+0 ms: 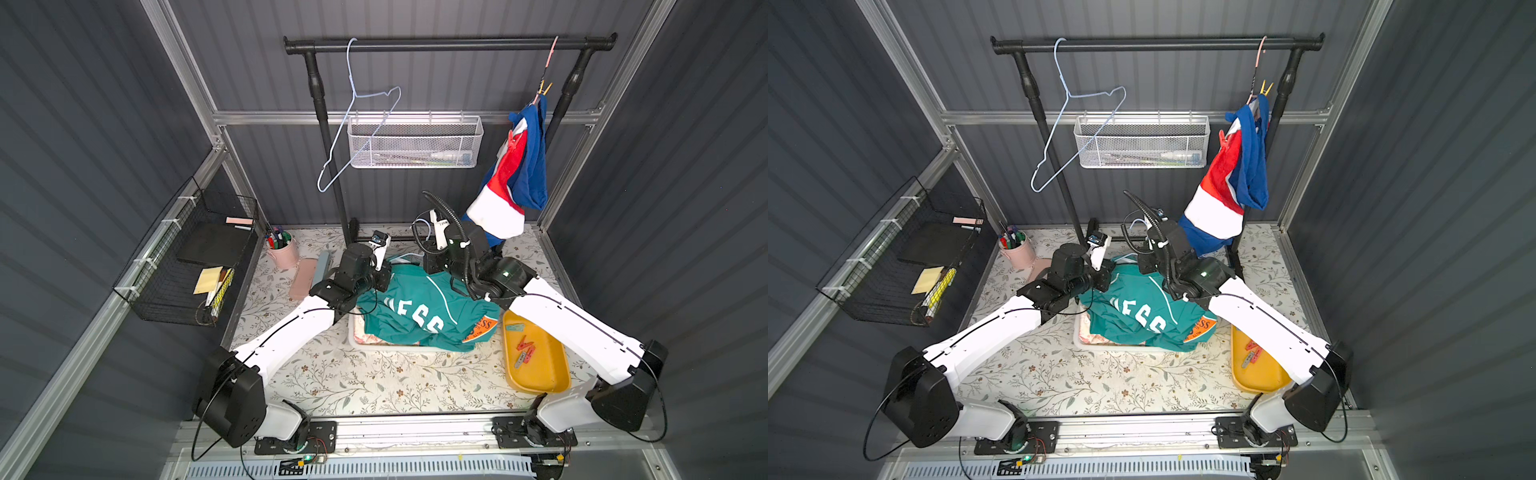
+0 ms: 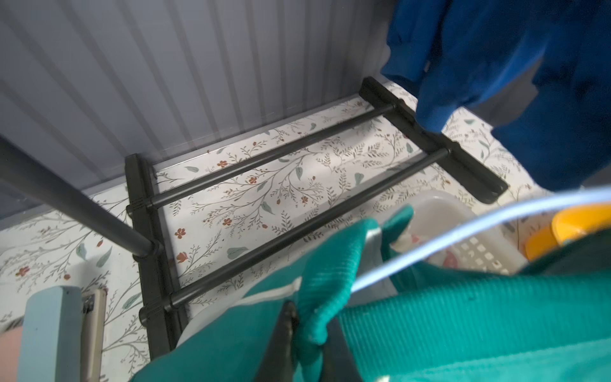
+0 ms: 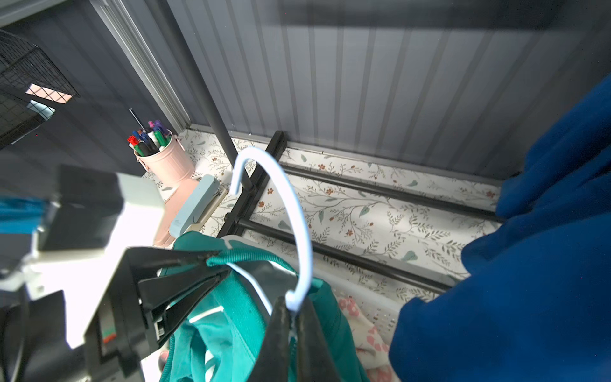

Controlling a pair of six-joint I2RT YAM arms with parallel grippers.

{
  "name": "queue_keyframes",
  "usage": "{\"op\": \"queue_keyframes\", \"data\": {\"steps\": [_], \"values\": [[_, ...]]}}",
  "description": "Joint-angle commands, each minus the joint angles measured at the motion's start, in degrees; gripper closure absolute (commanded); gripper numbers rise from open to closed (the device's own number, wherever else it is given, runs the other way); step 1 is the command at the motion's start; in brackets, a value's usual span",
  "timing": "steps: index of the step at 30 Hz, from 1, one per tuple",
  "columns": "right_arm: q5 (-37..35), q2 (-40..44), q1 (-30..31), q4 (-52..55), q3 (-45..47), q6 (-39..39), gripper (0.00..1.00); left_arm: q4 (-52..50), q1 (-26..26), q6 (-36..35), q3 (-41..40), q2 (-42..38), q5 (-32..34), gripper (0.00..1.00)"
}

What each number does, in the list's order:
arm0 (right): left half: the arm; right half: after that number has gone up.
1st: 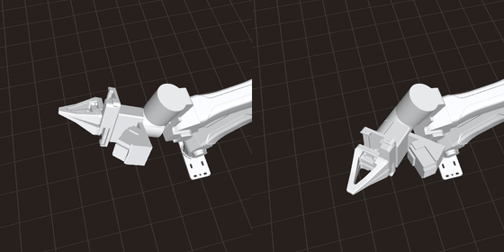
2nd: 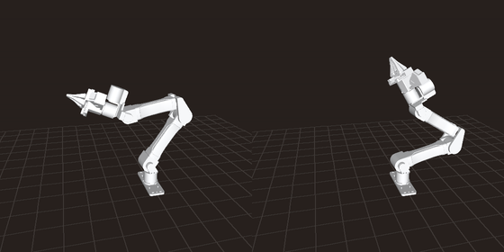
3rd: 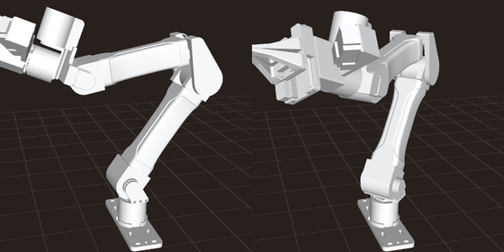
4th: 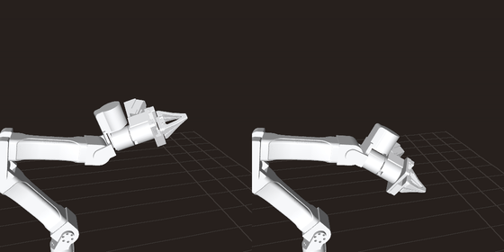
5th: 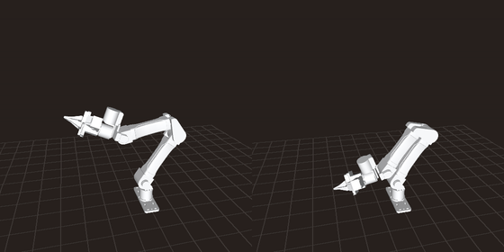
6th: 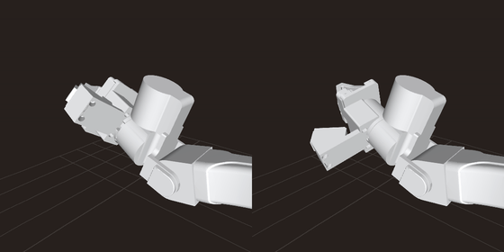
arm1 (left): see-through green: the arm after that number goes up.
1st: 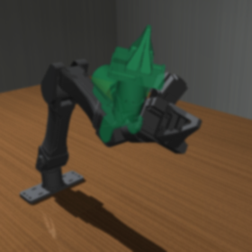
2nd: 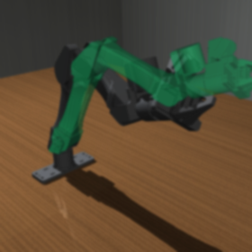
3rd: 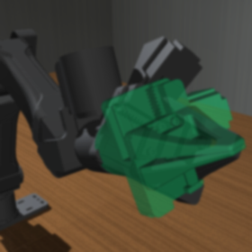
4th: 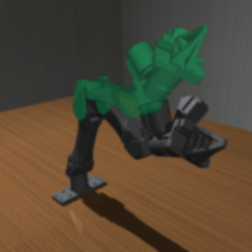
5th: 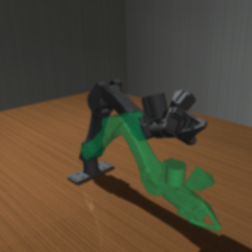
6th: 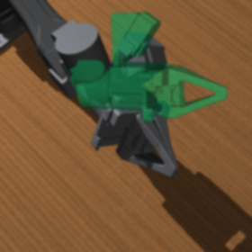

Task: Remove the clothespins securing jackets to the hanger
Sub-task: Pick up the hanger from the basket, then remove the jacket from the hanger.

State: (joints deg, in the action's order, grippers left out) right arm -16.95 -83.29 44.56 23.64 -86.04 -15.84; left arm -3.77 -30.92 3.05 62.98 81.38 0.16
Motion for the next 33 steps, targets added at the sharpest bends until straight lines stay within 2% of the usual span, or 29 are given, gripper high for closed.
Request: {"op": "queue_keyframes", "data": {"steps": [1, 2, 6, 13, 16, 19, 24, 29, 30, 32, 33], "values": [[1.5, 3.6, 0.4, -2.0, 2.4, 1.7, 1.0, -0.4, 0.7, 6.1, 2.6, 0.6, 2.9, 0.97], [1.9, 4.2, 0.3, -2.2, 3.3, 1.9, 1.0, -0.1, 0.7, 7.0, 2.6, 0.6, 3.9, 1.0], [6.1, 7.3, -0.3, -2.5, 6.8, 2.3, 1.0, 0.8, 0.9, 10.1, 3.7, 1.0, 6.2, 1.0], [14.0, 13.0, -4.3, -2.9, 12.8, -0.3, 1.0, 2.5, 3.5, 11.8, 4.7, 2.4, 5.4, 1.0], [17.9, 15.9, -5.8, -4.0, 14.7, -1.2, 1.0, 3.6, 5.9, 11.6, 4.0, 3.9, 3.1, 1.0], [18.9, 18.0, -7.1, -5.0, 16.4, -2.5, 1.0, 5.1, 7.5, 11.6, 2.8, 4.9, 1.1, 1.0], [23.3, 21.9, -11.9, -10.4, 20.3, -6.9, 1.0, 6.6, 9.9, 11.4, 0.7, 5.9, -1.3, 1.0], [27.1, 22.9, -15.7, -16.5, 22.9, -10.6, 1.0, 7.7, 10.3, 10.9, -1.0, 6.6, -3.8, 1.0], [27.6, 22.3, -15.7, -17.0, 22.6, -10.6, 1.0, 6.3, 10.3, 9.0, -1.6, 6.4, -3.4, 1.0], [28.9, 20.6, -15.7, -18.1, 22.2, -11.9, 1.0, 7.5, 9.9, 8.7, -3.0, 5.9, -7.5, 1.0], [29.5, 19.7, -15.7, -19.5, 22.3, -12.5, 1.0, 8.4, 9.5, 8.1, -3.8, 5.5, -10.8, 0.94]]}}
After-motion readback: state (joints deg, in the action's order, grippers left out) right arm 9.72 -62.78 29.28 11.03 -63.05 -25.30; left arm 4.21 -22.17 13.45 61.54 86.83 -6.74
